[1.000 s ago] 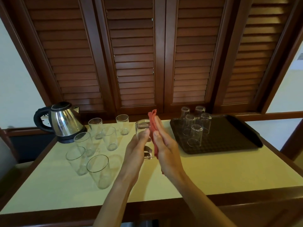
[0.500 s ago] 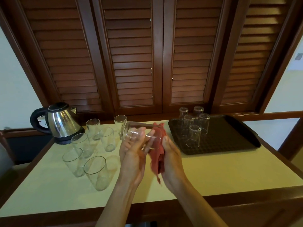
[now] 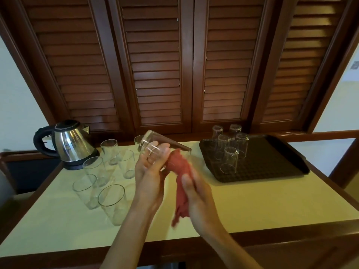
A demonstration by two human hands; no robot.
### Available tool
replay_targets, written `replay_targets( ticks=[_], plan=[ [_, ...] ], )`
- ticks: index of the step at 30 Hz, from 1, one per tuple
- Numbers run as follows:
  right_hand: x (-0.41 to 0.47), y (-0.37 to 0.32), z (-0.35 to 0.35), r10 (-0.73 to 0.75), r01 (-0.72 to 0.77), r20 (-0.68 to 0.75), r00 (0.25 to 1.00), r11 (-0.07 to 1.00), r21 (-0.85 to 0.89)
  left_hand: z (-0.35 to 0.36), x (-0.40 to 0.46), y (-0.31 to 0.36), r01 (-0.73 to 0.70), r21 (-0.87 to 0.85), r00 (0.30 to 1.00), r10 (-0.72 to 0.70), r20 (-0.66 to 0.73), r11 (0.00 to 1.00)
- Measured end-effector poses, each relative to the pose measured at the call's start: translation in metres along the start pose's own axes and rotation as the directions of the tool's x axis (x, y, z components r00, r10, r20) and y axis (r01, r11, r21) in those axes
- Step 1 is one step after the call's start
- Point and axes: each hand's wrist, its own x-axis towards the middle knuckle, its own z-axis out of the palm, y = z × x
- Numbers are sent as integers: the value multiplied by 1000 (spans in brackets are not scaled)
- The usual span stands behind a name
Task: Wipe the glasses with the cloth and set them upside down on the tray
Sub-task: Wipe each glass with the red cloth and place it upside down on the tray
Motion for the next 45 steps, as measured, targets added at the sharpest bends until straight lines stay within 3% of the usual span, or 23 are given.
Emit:
replay_targets(
  ticks=[2, 4, 5, 6, 7, 9, 10, 11, 13, 15, 16, 20, 24, 26, 28, 30, 33, 36, 38, 41, 43, 45],
  plan=[
    [7, 20, -17, -229, 320, 273, 934, 875, -364, -4, 5, 9, 98, 14, 994, -99, 43, 995],
    [24, 32, -34, -273, 511, 442, 854, 595, -620, -8, 6, 12, 155, 22, 985, -156, 71, 988],
    [30, 36, -37, -305, 562, 473, 827, 489, -667, -9, 7, 13, 170, 18, 982, -171, 79, 985],
    [32, 37, -35, -325, 571, 470, 821, 464, -677, -9, 8, 12, 180, 18, 980, -181, 87, 984],
    [32, 36, -29, -330, 553, 444, 833, 518, -653, -8, 8, 10, 184, 35, 978, -186, 95, 982],
    [26, 26, -16, -226, 372, 356, 907, 828, -419, -8, 8, 4, 181, 85, 976, -189, 108, 980],
    [25, 16, -14, -89, 162, 326, 941, 965, -205, -10, 8, 0, 182, 90, 974, -192, 119, 979],
    [26, 7, -16, 63, -77, 338, 939, 997, 29, -13, 7, -3, 181, 80, 972, -191, 139, 980],
    [26, 3, -22, 191, -394, 444, 875, 814, 426, -20, 9, -5, 157, 87, 967, -171, 187, 984],
    [21, 6, -24, 153, -488, 502, 851, 582, 650, -25, 14, -3, 133, 117, 957, -158, 242, 984],
    [18, 7, -22, 141, -490, 495, 858, 519, 701, -26, 17, -1, 129, 126, 952, -159, 263, 984],
    [6, 8, -15, 247, -439, 364, 898, 457, 774, -24, 23, 0, 144, 162, 944, -185, 273, 976],
    [-3, 7, -30, 465, -475, 264, 845, 426, 770, -22, 25, -4, 96, 195, 953, -147, 265, 976],
    [-4, 4, -45, 606, -485, 114, 787, 494, 721, -20, 29, -5, 78, 216, 961, -131, 244, 973],
    [-3, 2, -60, 623, -437, -138, 770, 673, 597, -19, 31, -6, 44, 298, 968, -115, 223, 953],
    [2, -1, -62, 434, -311, -285, 855, 867, 389, -11, 30, -9, -17, 416, 965, -95, 246, 909],
    [21, -9, -50, 82, -77, -127, 988, 996, 41, 5, 25, -20, -128, 548, 931, -90, 354, 826],
    [42, -6, -62, -178, 173, 14, 984, 932, -320, 15, 23, -29, -273, 649, 898, -53, 436, 710],
    [45, 0, -73, -224, 269, 150, 963, 824, -499, 18, 25, -31, -357, 694, 885, -11, 466, 625],
    [29, 8, -90, -259, 377, 283, 924, 745, -551, 19, 31, -40, -319, 686, 905, -4, 424, 654],
    [19, 17, -112, -295, 383, 245, 924, 752, -537, 24, 34, -50, -300, 693, 907, -28, 420, 655],
    [15, 23, -138, -269, 260, 59, 961, 816, -516, 34, 34, -61, -295, 713, 902, -61, 427, 636]
  ],
)
